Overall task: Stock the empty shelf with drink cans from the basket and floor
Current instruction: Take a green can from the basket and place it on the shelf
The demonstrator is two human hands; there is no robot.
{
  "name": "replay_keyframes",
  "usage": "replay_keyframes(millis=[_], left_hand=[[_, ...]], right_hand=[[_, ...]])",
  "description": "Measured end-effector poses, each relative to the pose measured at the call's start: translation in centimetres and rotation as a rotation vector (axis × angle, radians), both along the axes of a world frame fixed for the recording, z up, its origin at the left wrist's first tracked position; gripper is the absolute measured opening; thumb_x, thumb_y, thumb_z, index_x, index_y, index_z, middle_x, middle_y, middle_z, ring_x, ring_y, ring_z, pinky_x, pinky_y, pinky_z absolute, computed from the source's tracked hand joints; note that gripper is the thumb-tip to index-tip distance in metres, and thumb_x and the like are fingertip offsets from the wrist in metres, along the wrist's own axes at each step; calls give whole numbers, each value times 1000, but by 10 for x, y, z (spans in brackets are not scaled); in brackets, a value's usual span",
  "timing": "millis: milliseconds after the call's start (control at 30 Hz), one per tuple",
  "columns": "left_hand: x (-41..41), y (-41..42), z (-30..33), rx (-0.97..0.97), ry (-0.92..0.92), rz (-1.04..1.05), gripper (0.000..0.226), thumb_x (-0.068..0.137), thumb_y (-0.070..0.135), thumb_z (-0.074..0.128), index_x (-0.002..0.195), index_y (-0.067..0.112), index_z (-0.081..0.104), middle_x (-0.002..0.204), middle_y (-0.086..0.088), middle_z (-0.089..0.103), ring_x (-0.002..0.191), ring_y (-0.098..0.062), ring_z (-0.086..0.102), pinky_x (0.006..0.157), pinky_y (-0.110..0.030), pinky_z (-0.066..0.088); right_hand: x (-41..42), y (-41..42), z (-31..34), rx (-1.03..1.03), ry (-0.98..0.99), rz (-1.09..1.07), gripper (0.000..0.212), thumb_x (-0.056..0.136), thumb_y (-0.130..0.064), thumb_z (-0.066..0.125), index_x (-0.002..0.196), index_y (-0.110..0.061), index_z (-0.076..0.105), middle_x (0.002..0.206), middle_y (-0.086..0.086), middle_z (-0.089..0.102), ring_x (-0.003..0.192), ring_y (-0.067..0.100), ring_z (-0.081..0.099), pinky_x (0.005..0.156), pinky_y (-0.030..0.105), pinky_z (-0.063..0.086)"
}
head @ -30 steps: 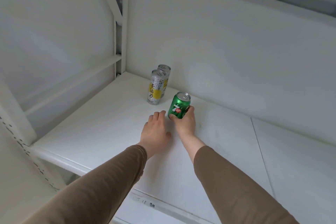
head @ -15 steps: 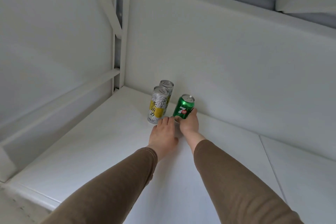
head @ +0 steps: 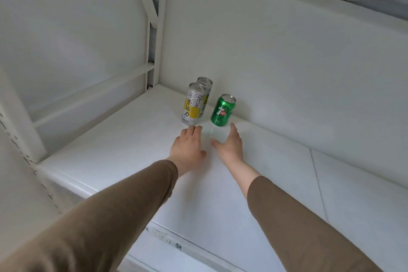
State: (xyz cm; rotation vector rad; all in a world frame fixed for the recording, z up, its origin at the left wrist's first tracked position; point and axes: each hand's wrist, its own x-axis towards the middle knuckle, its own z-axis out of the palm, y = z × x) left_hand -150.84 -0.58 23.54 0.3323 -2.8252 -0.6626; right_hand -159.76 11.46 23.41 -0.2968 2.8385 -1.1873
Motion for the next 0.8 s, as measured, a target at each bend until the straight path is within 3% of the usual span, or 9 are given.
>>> replay_keyframes(millis=[167,367,533,633,800], left_hand=[[61,10,1,-40,28,19,80,84,33,67,149,12,25,153,-10,26,138,-31,28,107,-42,33],[152,26,-6,-56,118,15,76,84,38,68,146,11,32,152,-13,29,138,-33,27,107,-46,33],[232,41,-31,-70,166,21,76,79,34,70,143,9,37,149,-16,33,135,-38,32,109,-49,33],[282,55,-55,-54,199,46,72,82,39,64,143,10,38,150,-15,33,135,-37,32,112,-45,29],[356,86,-117,-31,194,55,74,80,34,62,144,9,35,152,-15,29,142,-34,25,117,-43,22]], right_hand=[[77,30,3,79,122,200,84,90,-28,71,158,-13,23,160,10,32,148,28,22,120,35,23],[172,55,6,123,237,384,79,94,-37,66,158,-15,24,167,8,20,155,27,11,125,44,14],[248,79,-5,124,359,448,75,93,-41,63,156,-15,30,166,8,20,155,29,12,125,51,12],[294,95,-28,125,398,476,73,93,-39,63,155,-14,32,166,8,21,155,30,13,126,50,9],[358,123,-106,106,409,524,68,93,-32,64,152,-12,37,163,7,29,152,30,21,124,48,20]])
